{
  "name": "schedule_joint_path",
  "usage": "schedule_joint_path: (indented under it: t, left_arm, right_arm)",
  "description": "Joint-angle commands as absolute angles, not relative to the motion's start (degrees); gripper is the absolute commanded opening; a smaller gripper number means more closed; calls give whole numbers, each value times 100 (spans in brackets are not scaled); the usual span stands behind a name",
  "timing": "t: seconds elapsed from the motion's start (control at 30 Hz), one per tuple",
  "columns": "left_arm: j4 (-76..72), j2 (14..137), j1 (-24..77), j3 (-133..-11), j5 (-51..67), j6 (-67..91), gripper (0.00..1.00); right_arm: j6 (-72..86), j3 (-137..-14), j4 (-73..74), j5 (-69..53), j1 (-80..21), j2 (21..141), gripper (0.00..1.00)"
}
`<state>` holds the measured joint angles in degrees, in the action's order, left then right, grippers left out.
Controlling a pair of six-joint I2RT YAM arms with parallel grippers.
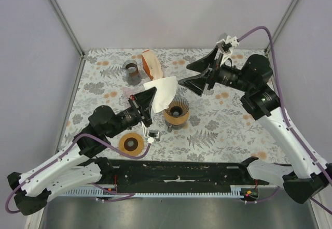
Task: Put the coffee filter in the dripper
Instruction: Pick up the coffee filter from the coffee filter holder.
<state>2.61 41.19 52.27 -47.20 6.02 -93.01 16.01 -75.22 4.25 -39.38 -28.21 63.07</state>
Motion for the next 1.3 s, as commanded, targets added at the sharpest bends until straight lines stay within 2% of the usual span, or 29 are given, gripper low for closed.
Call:
schedule_joint_path:
  t: [0.0, 0.3, 0.37, 0.47, 0.57, 0.7, 0.73, 0.8, 0.83, 0.87, 0.9, 0.97, 1.03, 1.17, 1.27]
  left_arm:
    - [-1625, 4113, 5291, -4430, 458, -11267, 2]
    - [-2144, 4245, 5326, -4263, 264, -11681, 2]
    - [-2206, 4306, 5335, -4271, 264, -11716, 2]
    - [-2206, 4333, 5379, -4271, 272, -11733, 2]
    - [-2206, 4333, 5414, -4236, 290, -11760, 2]
    - [-2110, 4307, 5449, -4219, 299, -11769, 2]
    - [-1988, 4281, 5458, -4236, 290, -11760, 2]
    - [-1506, 4193, 5476, -4306, 308, -11620, 2]
    - [-1068, 4158, 5484, -4385, 238, -11523, 5]
    - [-681, 4114, 5476, -4464, 176, -11392, 20]
    - [-468, 4078, 5484, -4491, 132, -11260, 26]
    - [-89, 4017, 5484, -4553, 27, -11093, 29]
    - [130, 4008, 5493, -4649, 26, -10882, 41]
    - [902, 4069, 5493, -5131, -156, -10189, 81]
    - [2262, 4253, 5502, -5964, -167, -9119, 85]
  right_arm:
    - [3329, -7489, -491, -4359, -2804, 6653, 98]
    - [3604, -7400, -650, -4684, -2979, 6908, 98]
    - [3577, -7462, -720, -4859, -3102, 7039, 93]
    - [3551, -7559, -905, -5106, -3164, 7128, 77]
    - [3603, -7594, -1159, -5326, -3182, 7172, 54]
    - [3595, -7576, -1309, -5370, -3182, 7207, 8]
    - [3543, -7576, -1310, -5370, -3182, 7198, 0]
    - [3236, -7620, -1109, -5300, -3173, 7146, 0]
    - [2973, -7664, -960, -5274, -3182, 7119, 0]
    - [2640, -7716, -767, -5221, -3164, 7067, 0]
    - [2376, -7752, -591, -5195, -3155, 7014, 0]
    - [1971, -7822, -396, -5220, -3138, 6944, 0]
    - [1444, -7988, -20, -5273, -3129, 6917, 0]
    - [83, -8410, 1446, -4871, -3076, 6900, 0]
    - [-911, -8648, 2475, -4203, -3085, 6882, 0]
